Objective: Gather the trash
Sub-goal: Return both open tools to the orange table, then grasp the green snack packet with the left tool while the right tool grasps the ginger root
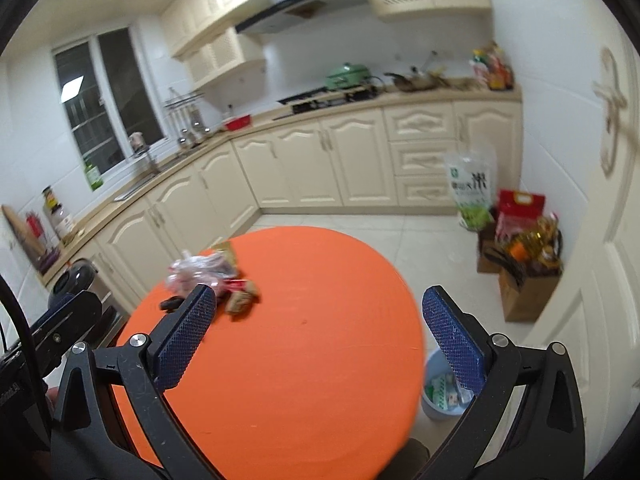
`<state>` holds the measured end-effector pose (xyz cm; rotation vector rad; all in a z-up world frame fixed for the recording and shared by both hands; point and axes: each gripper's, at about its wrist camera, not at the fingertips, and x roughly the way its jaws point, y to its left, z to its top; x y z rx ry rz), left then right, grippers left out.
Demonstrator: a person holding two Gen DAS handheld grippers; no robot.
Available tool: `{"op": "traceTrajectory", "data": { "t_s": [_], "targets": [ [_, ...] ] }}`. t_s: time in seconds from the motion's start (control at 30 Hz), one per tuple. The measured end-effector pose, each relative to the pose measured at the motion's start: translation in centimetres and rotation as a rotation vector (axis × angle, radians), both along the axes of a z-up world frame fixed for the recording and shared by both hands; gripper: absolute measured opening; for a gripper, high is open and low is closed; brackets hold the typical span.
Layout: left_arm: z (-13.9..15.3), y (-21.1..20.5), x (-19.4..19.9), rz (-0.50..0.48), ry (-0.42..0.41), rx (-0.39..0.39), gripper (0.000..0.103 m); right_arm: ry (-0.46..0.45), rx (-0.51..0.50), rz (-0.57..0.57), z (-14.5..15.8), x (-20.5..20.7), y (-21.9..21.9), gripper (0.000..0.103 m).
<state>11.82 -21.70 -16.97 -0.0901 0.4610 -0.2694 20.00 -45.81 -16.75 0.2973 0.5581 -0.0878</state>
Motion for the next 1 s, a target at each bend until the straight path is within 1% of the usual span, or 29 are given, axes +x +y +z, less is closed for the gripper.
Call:
{"op": "traceTrajectory", "data": {
  "t_s": [0.07, 0.1, 0.23, 0.37, 0.5, 0.53, 0.63, 0.67, 0.73, 0.77, 0.8, 0.83, 0.87, 1.0],
  "targets": [
    [-0.1, 1.8, -2.1, 0.039, -0.015, 0.005, 0.102, -0.014, -0.023, 0.021, 0.7, 0.1, 2.3, 0.103],
    [-0.2, 1.5, -2.8, 0.055, -0.020, 0.009, 0.102, -0.017, -0.031, 0.028, 0.8, 0.0, 3.0, 0.103],
    [-0.5, 2.8, -6.2, 0.124, -0.038, 0.028, 0.102, -0.022, -0.069, 0.077, 1.5, 0.2, 6.6, 0.103],
    [-0.9, 2.3, -8.4, 0.165, -0.035, 0.040, 0.102, -0.017, -0.099, 0.118, 1.3, 0.5, 9.2, 0.103],
    [-1.1, 1.8, -9.0, 0.184, -0.011, 0.041, 0.102, -0.003, -0.122, 0.141, 0.7, 1.2, 10.3, 0.103],
    [-0.9, 1.7, -8.5, 0.186, -0.004, 0.042, 0.102, 0.004, -0.123, 0.145, 0.5, 1.4, 10.4, 0.103],
    [-1.6, 1.3, -8.3, 0.187, 0.028, 0.044, 0.102, 0.025, -0.120, 0.145, -0.2, 2.1, 10.2, 0.103],
    [-1.4, 1.4, -7.1, 0.186, 0.039, 0.043, 0.102, 0.032, -0.120, 0.145, -0.4, 2.5, 10.1, 0.103],
    [-1.9, 0.9, -6.6, 0.181, 0.064, 0.044, 0.102, 0.048, -0.117, 0.144, -1.0, 3.2, 9.8, 0.103],
    [-1.3, 0.7, -4.9, 0.177, 0.077, 0.045, 0.102, 0.055, -0.117, 0.145, -1.3, 3.5, 9.7, 0.103],
    [-1.1, 0.6, -4.0, 0.175, 0.088, 0.046, 0.102, 0.060, -0.117, 0.146, -1.5, 3.8, 9.7, 0.103],
    [-1.5, 0.2, -3.5, 0.173, 0.103, 0.048, 0.102, 0.073, -0.118, 0.148, -1.9, 4.4, 9.6, 0.103],
    [-1.0, 0.4, -1.9, 0.171, 0.119, 0.048, 0.102, 0.081, -0.119, 0.149, -2.2, 4.8, 9.6, 0.103],
    [-1.8, -0.7, 2.6, 0.165, 0.191, 0.056, 0.102, 0.127, -0.108, 0.155, -4.1, 6.9, 9.1, 0.103]
  ]
}}
